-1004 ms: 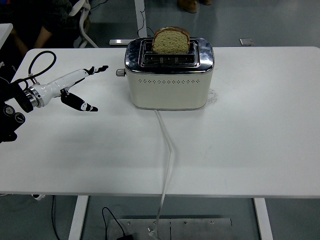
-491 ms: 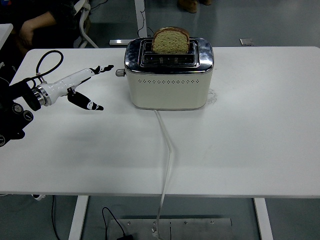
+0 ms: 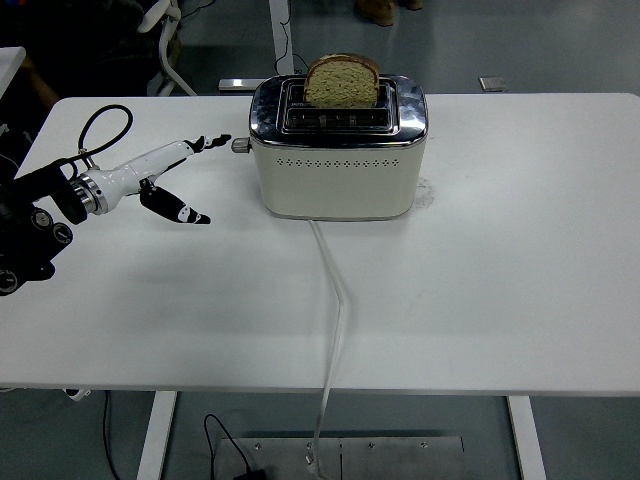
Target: Press down toaster
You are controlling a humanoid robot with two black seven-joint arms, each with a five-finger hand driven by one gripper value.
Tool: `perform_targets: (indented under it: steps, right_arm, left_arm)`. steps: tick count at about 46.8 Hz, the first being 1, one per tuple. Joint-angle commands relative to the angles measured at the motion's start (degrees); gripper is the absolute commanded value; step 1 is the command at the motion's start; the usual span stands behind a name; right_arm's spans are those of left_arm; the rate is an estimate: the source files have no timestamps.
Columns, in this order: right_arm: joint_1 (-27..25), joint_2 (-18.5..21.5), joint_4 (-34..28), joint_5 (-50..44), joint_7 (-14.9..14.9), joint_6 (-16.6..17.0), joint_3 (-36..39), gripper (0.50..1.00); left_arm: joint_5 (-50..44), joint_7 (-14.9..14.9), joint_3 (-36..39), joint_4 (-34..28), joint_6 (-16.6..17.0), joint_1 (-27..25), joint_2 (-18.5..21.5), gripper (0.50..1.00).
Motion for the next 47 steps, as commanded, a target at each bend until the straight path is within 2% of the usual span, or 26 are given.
perform_targets:
  steps: [1,9,15,47]
  right_arm:
    - [0.00,0.00,-0.01,0.00,0.00,-0.01,0.00,0.998]
    - [0.00,0.00,-0.01,0.00,0.00,-0.01,0.00,0.998]
    - [0.00,0.00,-0.01,0.00,0.00,-0.01,0.00,0.998]
    - [0.00,0.00,-0.01,0.00,0.00,-0.01,0.00,0.998]
  left_arm:
    - [0.09,0.00,0.09,0.00,0.00,0.01,-0.26,1.000]
    - [0.09,0.09,1.05,0.00,0.00,-0.34,-0.35,1.000]
    - [0.09,1.49,1.85,0.61,0.00,-0.69,-0.44,1.000]
    - [0.09,1.58,1.94,1.49,0.00,-1.13,-2.11,1.000]
